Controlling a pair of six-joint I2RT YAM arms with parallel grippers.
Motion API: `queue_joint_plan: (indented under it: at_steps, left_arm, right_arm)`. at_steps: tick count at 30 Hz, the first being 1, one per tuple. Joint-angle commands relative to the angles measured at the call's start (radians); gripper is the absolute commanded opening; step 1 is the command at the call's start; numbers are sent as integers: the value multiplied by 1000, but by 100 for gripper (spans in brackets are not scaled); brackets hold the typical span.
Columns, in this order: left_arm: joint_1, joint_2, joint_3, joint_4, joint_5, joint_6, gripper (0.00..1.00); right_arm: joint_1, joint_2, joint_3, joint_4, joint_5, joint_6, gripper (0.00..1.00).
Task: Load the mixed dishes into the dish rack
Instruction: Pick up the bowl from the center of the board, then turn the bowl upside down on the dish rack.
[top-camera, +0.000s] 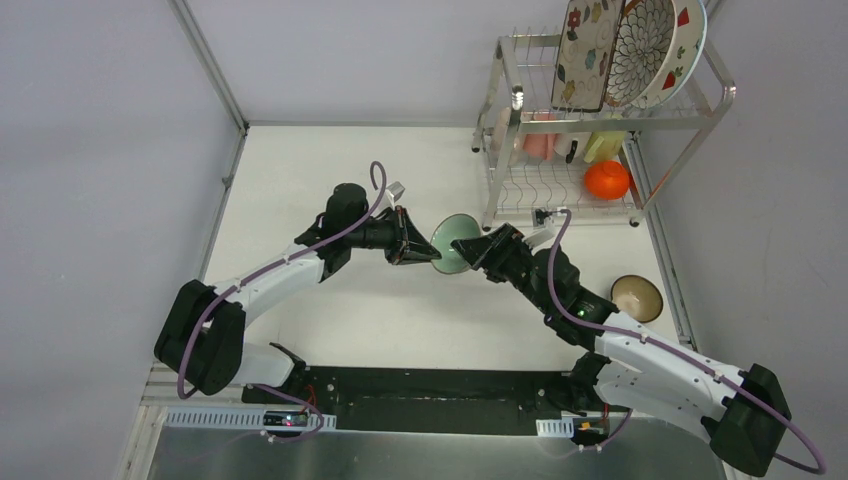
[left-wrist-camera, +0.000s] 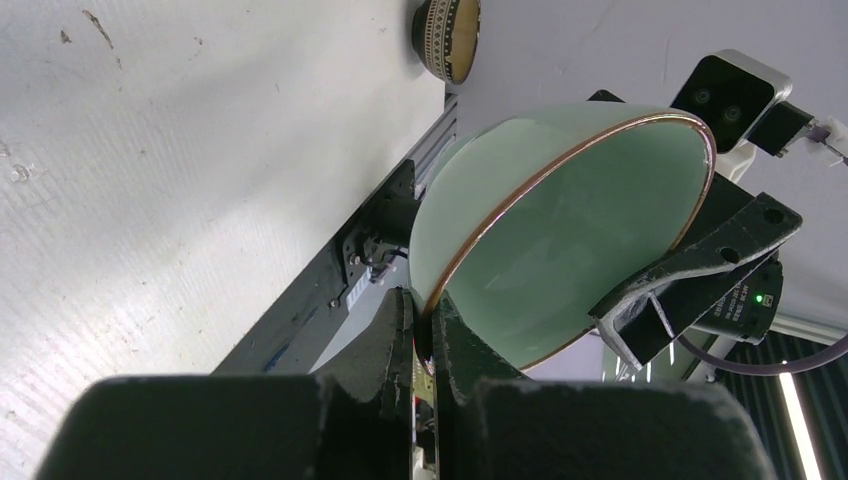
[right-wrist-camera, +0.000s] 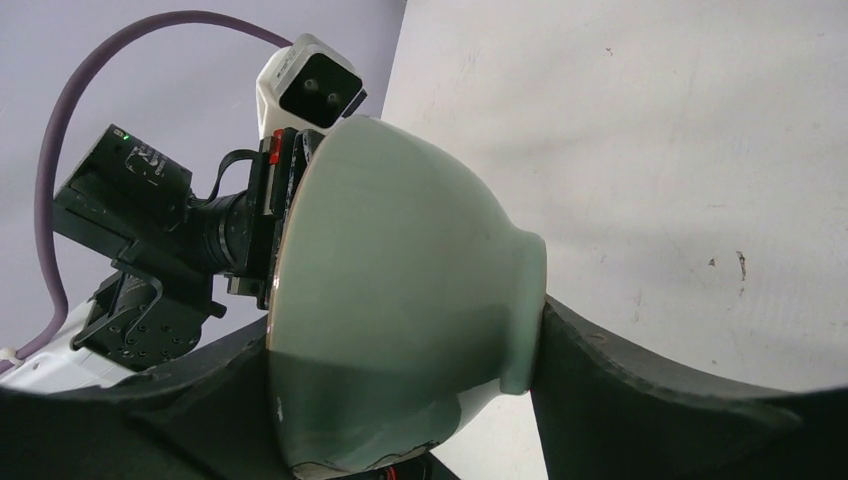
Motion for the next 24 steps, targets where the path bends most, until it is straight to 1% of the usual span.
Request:
queue_joint_plan:
  at_steps: [1,4,6,11,14,17,21,24]
  left_arm:
    - [8,-7,26,121,51,-5,0]
    - [8,-3,17,119,42,2,0]
    - [8,2,19,90,30,27,1]
    - [9,13,25,8,3,94,20]
    - [11,24,35,-41,-15,136,26]
    - [11,36,30,-56,-36,144,33]
    - [11,45,27,-60,-43,164,38]
    - [10,40,41,-124,-63,217,41]
  right_arm:
    - [-6,-17,-16,10,-23,26,57]
    - [-6,-19,-18,10,-28,25,47]
    - [-9,-13,-21,10,-16,23,44]
    - [-28,20,-42,56,-8,15,38]
    - [-57,54,-42,86,-49,11,35]
    - [-94,78,-28,92,-100,14,33]
    - [-132,79,-39,94,-108,23,32]
    - [-170,65,-57,94,-103,26,30]
